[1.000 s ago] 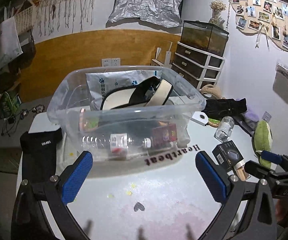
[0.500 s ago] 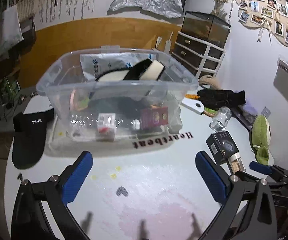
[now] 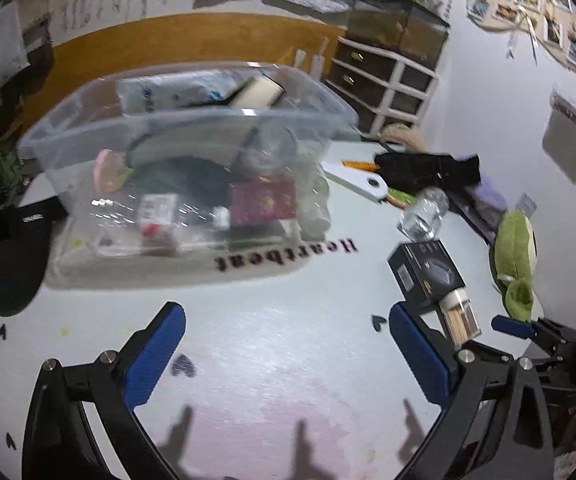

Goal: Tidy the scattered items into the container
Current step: 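Move the right gripper toward the black UGREEN charger box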

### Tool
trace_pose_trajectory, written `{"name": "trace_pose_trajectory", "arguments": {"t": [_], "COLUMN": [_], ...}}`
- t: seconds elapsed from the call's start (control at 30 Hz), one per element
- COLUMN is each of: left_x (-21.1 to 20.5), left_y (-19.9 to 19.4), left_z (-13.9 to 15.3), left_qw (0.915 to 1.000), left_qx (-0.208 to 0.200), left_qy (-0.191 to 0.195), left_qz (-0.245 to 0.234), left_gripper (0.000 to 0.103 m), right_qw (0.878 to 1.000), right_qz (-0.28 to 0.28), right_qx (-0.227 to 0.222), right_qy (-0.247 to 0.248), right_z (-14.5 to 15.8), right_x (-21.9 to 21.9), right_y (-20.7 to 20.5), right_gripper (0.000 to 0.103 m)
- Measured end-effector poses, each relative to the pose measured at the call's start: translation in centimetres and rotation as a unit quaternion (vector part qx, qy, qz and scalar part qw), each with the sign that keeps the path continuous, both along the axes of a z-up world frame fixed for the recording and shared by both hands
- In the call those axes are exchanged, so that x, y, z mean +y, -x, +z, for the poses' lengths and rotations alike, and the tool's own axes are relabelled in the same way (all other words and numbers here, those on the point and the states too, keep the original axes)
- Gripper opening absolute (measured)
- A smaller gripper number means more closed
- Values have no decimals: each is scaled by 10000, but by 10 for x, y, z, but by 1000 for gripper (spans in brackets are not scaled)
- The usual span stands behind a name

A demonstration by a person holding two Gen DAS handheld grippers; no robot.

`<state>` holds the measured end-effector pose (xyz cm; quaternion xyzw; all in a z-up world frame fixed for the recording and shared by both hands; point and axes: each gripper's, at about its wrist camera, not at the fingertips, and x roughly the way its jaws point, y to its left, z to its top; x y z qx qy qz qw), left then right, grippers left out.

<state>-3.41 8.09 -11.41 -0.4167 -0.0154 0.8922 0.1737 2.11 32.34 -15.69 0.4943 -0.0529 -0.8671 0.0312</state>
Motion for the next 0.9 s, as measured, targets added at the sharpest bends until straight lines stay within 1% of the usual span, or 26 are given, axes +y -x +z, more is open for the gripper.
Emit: {"name": "trace_pose_trajectory", "arguments": {"t": [0.17,0.37,0.57,0.6,0.63,0.67,0.77,0.9], "left_x": [35,79,122,129,136,143,159,177], "left_y": [1,1,7,9,12,16,27,46], "left_z": [-19,-35,-51,-54,-58,-62,-71,-80], "left_qw": [9992,9970,9933,9927,9920,9912,9903,9910], "left_qx": [-268,-389,-498,-527,-573,-630,-761,-807], "left_qy": [68,167,129,120,118,116,29,54], "left_qz": [-279,-649,-1031,-1081,-1119,-1158,-1164,-1068], "left_gripper": [101,101,101,99,94,93,92,92], "right_qw": [9997,9993,9985,9983,9982,9980,9975,9966], "right_qz": [-1,-146,-369,-405,-434,-460,-544,-628], "right_qx": [-258,-347,-397,-402,-401,-400,-365,-326], "right_qy": [36,-9,-99,-117,-133,-147,-247,-422], "right_z": [-14,-20,-25,-25,-25,-25,-25,-26], "right_x": [22,52,85,90,95,100,114,130], "right_y": [0,0,1,1,2,2,8,20], "right_gripper": [79,79,79,79,79,79,79,79]}}
